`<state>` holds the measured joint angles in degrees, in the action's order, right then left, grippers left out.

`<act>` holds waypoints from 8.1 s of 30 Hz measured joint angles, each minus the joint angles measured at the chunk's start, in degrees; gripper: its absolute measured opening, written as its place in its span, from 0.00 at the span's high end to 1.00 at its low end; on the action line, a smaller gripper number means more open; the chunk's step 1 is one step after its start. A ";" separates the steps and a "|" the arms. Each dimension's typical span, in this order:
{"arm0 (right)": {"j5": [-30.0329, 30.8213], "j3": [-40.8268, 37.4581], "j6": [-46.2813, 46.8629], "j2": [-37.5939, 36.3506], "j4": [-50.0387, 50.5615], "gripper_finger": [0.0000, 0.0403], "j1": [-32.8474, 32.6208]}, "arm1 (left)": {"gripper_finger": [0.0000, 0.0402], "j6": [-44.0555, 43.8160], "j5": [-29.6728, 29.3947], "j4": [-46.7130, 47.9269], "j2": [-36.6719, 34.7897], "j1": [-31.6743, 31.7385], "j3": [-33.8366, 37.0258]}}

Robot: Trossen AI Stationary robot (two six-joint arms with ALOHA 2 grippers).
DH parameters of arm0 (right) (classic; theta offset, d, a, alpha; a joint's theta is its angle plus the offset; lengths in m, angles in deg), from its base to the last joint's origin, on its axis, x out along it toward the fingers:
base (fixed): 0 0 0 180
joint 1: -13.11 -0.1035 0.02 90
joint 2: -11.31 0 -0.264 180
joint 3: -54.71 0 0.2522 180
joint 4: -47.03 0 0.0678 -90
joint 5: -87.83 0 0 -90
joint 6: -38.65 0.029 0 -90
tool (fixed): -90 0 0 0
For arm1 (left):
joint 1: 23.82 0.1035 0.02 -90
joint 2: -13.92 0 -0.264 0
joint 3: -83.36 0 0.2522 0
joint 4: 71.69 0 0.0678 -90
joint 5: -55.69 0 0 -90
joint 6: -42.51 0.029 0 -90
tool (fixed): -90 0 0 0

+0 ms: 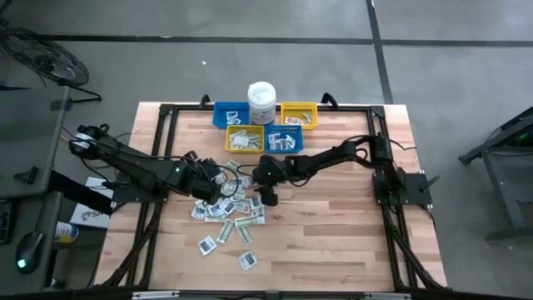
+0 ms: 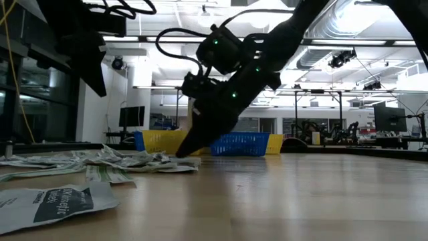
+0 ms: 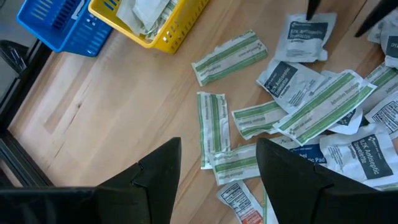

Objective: Pick & Place First Aid Supplies
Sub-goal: Put the black towelette pack into the right blue bin

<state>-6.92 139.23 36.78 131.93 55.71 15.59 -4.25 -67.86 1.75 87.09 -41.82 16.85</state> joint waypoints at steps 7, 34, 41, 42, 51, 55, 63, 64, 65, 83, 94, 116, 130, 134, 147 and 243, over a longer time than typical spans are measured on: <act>0.30 0.07 0.35 -0.09 3.52 0.47 0.17 | 0.49 0.15 0.04 -0.02 0.00 0.00 0.00; -0.24 0.31 10.65 -0.48 16.26 0.49 0.18 | 0.49 -0.05 1.09 -0.59 0.02 -0.01 0.00; 1.84 0.31 8.98 -0.48 17.97 0.68 0.18 | 0.49 -0.06 1.09 -1.77 0.04 -0.01 0.00; 2.46 0.31 8.90 -0.48 18.05 0.71 0.18 | 0.49 -0.06 1.09 -1.88 0.03 0.00 0.00; 5.31 0.31 9.68 -0.59 20.27 0.91 0.15 | 0.49 -0.09 1.26 -2.66 0.04 -0.02 0.00; 3.75 0.31 12.16 -0.66 20.92 0.99 0.33 | 0.49 -0.09 1.26 -2.66 0.04 -0.02 0.00; 1.37 0.04 15.61 -2.45 22.38 1.00 0.28 | 0.49 -0.09 1.46 -2.66 0.04 0.00 0.00; 1.46 -0.06 15.65 -3.26 22.75 1.00 0.22 | 0.49 -0.09 1.53 -2.71 0.04 -0.01 0.00; 1.85 -0.11 15.67 -3.94 23.00 1.00 0.20 | 0.49 -0.12 1.54 -2.71 0.04 -0.01 0.00; 6.54 -0.17 16.43 -12.28 28.08 1.00 3.41 | 0.49 -0.20 1.70 -4.44 0.04 -0.01 0.00; 4.76 -0.11 24.20 -14.33 27.06 1.00 10.71 | 0.49 -0.18 1.70 -6.14 0.04 -0.01 0.00; -0.08 0.00 39.71 -16.00 28.47 1.00 22.63 | 0.49 -0.14 1.96 -7.80 0.04 -0.01 0.00; 2.86 0.00 37.83 -15.98 34.44 1.00 25.31 | 0.49 -0.13 2.07 -7.80 0.04 -0.02 0.00; 0.52 0.00 37.00 -15.98 34.43 0.99 25.75 | 0.49 -0.09 2.18 -7.78 0.04 -0.02 0.00; -0.76 0.00 35.64 -16.26 33.95 0.74 25.79 | 0.49 -0.07 3.23 -7.63 0.04 -0.02 0.00; 15.90 -20.15 32.35 -44.61 32.38 0.72 -17.94 | 0.99 -57.16 35.12 -24.41 26.05 -28.50 -0.15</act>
<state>8.98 119.08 69.13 87.32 88.08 -2.35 -61.41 -32.74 -22.67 113.14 -70.32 16.69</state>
